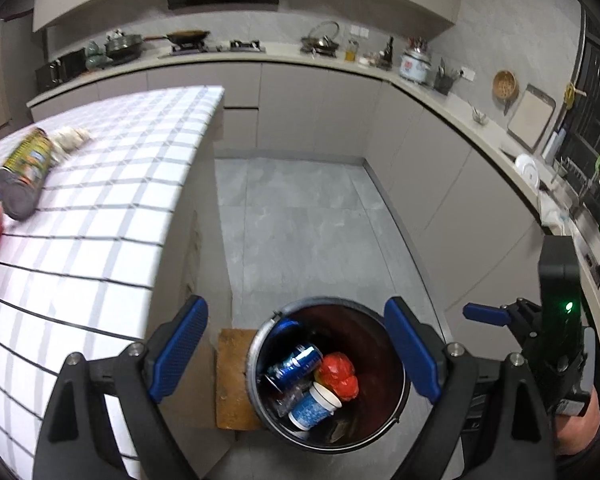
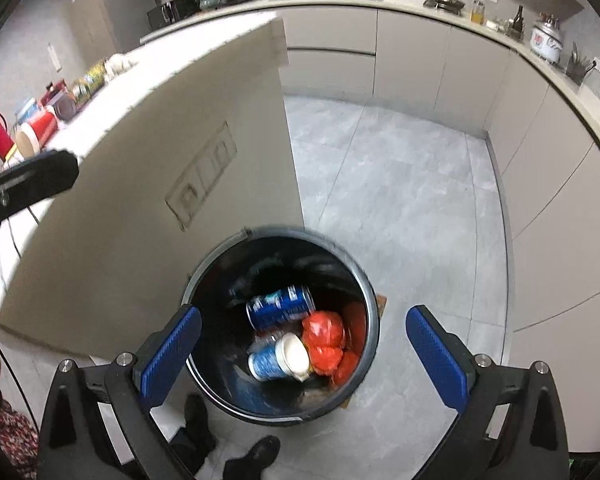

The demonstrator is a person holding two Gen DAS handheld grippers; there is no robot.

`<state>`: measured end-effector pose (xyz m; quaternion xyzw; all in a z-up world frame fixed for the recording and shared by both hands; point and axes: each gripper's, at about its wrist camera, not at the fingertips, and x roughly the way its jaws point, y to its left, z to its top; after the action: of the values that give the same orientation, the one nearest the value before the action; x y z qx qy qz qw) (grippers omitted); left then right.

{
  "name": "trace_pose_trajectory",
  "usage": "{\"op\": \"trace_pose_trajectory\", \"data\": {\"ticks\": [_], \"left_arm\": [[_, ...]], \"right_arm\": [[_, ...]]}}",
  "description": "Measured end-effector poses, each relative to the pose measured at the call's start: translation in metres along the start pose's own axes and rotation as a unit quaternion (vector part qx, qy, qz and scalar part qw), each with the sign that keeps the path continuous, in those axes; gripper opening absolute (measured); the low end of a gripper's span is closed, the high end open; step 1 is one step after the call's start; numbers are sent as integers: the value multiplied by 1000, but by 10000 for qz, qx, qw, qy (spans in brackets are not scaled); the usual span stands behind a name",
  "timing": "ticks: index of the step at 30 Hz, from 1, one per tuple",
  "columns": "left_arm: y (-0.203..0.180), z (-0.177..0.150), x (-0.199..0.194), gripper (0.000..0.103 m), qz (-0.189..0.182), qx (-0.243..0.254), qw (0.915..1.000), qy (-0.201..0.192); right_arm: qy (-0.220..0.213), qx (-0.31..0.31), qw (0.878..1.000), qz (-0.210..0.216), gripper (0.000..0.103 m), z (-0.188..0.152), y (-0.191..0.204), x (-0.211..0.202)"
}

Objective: Collect trash
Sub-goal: 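Grasp the red paper cup with left tool while right tool grasps the coconut juice can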

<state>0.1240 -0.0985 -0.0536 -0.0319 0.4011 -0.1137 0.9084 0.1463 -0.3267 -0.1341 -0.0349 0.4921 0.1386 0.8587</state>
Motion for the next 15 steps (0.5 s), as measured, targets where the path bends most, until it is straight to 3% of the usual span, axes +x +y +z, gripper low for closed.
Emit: {"op": "trace_pose_trajectory", "data": {"ticks": [9, 15], "left_arm": [[54, 8, -50, 91, 479, -295, 9974, -444], [111, -3, -80, 91, 864, -651, 9922, -623]], "right_arm": [[-551, -329, 9979, 106, 103, 54, 61, -45], [-604, -586, 9964, 127, 103, 79, 112, -46]]}}
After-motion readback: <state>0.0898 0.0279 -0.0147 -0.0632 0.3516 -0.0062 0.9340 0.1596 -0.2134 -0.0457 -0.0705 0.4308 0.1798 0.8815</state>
